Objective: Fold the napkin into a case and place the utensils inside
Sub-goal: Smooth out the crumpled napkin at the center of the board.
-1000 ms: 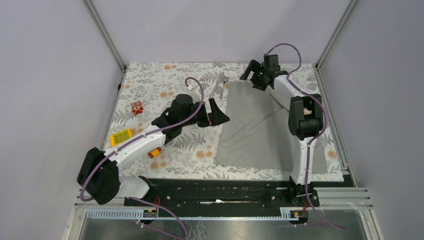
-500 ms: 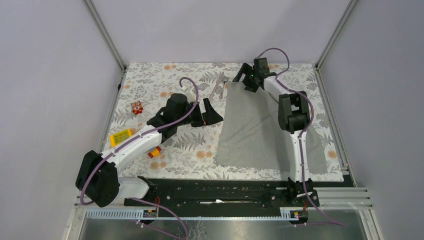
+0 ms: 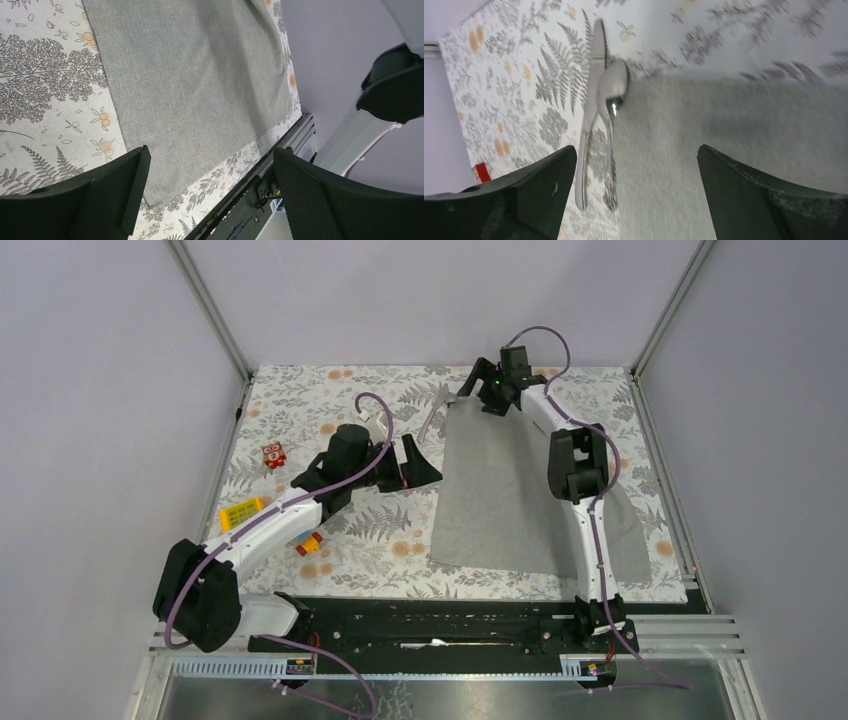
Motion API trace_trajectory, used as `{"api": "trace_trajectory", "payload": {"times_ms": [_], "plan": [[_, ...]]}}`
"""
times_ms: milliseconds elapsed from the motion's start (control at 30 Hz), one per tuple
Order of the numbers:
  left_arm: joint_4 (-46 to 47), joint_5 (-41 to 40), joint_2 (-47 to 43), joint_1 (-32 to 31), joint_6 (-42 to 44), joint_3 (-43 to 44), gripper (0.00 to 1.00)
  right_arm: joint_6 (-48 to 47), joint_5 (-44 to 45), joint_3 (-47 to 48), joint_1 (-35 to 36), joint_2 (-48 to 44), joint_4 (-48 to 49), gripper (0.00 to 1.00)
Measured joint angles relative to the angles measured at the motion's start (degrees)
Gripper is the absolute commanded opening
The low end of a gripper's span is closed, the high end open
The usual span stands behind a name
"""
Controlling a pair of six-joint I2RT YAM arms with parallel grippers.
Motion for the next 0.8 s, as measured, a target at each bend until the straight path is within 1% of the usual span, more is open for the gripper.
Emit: {"api": "trace_trajectory", "payload": {"times_ms": [67,167,300,400,533,800], "plan": [[0.1,0.3,0.0,0.1,0.0,-0.2,0.99,-1.2,0.3,-2.9,-0.6,-3.0,-1.7,0.98],[0.3,1.4,0.0,0.1,-0.1,-0.9,0.99,-3.1,0.6,-10.8,-3.3,-10.8,-4.1,0.98],[2.3,3.7,0.0,0.1,-0.8,-2.1,0.99,-5.4,1.4,-18.8,-10.9,-21.4,-5.0,0.98],[3.3,5.3,0.4,0.1,-1.6,-2.8,0.99,-6.4,2.2,-22.7,-17.1,-26.0,-4.2,0.98],[3.8,6.5,1.0,0.1,-2.1,-2.9,0.99,-6.6,2.8,-26.3,-22.2,-26.6,-2.9,0.97],[5.4,7.2,2.7,0.1,-3.1,-2.9,0.99,-7.3,1.3,-26.5,-22.6,-19.7,-2.4,0.95]]}}
